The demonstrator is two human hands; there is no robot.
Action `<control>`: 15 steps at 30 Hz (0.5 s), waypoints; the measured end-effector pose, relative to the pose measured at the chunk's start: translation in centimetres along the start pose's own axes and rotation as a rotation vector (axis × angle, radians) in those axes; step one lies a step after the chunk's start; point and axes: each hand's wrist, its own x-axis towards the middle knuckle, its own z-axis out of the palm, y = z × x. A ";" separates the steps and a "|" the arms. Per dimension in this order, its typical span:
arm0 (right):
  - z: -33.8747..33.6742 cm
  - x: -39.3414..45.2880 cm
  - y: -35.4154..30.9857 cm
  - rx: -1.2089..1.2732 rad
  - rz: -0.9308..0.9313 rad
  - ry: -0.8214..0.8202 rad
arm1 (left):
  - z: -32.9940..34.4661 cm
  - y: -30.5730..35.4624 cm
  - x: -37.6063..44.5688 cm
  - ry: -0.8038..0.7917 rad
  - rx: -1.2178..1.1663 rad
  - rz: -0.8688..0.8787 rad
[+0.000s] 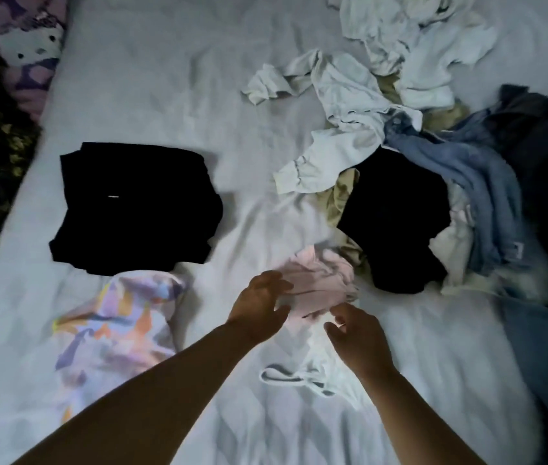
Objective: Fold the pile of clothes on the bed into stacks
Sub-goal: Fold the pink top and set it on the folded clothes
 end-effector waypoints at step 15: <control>-3.9 -2.5 8.5 0.125 -0.126 0.023 | 3.9 6.6 3.9 0.063 0.126 -0.141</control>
